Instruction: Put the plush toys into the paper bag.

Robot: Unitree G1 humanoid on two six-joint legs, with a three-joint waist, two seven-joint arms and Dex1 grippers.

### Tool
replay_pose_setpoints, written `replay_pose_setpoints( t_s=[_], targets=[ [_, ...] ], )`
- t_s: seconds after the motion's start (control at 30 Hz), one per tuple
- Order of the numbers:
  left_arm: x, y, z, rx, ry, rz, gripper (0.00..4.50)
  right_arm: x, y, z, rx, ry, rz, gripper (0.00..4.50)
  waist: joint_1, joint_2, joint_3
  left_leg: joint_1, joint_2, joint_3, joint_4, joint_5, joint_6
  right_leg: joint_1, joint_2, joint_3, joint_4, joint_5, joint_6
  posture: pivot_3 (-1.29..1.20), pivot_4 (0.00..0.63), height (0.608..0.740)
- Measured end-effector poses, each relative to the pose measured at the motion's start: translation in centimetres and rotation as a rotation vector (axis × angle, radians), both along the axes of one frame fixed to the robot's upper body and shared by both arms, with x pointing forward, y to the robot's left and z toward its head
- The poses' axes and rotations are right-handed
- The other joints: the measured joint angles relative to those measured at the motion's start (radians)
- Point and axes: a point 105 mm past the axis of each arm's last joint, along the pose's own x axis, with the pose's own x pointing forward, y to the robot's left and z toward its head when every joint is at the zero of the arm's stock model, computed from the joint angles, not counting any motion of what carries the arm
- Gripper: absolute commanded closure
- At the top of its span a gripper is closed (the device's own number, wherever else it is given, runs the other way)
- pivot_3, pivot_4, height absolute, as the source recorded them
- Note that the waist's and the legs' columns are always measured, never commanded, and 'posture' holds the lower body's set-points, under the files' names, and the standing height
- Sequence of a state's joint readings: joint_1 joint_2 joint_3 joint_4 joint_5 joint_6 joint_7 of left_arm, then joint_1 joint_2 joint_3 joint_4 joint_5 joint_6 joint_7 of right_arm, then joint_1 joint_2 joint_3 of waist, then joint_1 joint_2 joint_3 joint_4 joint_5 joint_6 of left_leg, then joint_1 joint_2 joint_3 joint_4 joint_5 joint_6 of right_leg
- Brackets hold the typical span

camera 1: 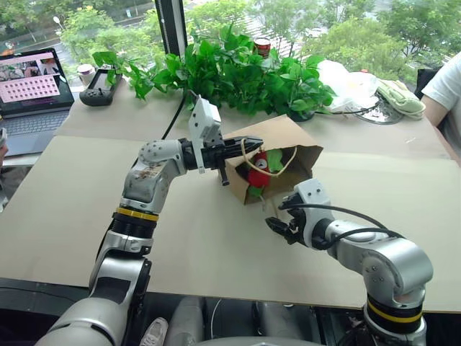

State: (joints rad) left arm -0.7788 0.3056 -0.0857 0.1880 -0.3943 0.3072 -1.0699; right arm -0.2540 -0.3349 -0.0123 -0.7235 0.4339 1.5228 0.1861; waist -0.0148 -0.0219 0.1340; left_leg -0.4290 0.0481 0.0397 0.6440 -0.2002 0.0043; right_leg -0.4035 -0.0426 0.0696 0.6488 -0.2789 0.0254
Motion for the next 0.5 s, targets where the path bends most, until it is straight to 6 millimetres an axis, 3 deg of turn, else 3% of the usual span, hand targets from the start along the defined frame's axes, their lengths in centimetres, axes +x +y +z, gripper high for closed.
replay_pose_setpoints(
  t_s=[0.3,0.5],
  targets=[
    [0.01,0.01,0.0,0.0,0.0,0.001,4.5,0.54,0.07,-0.41,0.004,-0.018,-0.019,4.46,-0.001,0.0,0.0,0.0,0.0,0.0,0.0,0.0,0.0,0.0,0.0,0.0,0.0,0.0,0.0,0.0,0.15,0.713],
    [0.01,0.02,0.0,0.0,0.0,0.001,4.5,0.69,-0.33,-0.14,-0.004,-0.032,-0.023,4.46,0.0,0.0,0.0,0.0,0.0,0.0,0.0,0.0,0.0,0.0,0.0,0.0,0.0,0.0,0.0,0.0,0.15,0.713]
  ],
)
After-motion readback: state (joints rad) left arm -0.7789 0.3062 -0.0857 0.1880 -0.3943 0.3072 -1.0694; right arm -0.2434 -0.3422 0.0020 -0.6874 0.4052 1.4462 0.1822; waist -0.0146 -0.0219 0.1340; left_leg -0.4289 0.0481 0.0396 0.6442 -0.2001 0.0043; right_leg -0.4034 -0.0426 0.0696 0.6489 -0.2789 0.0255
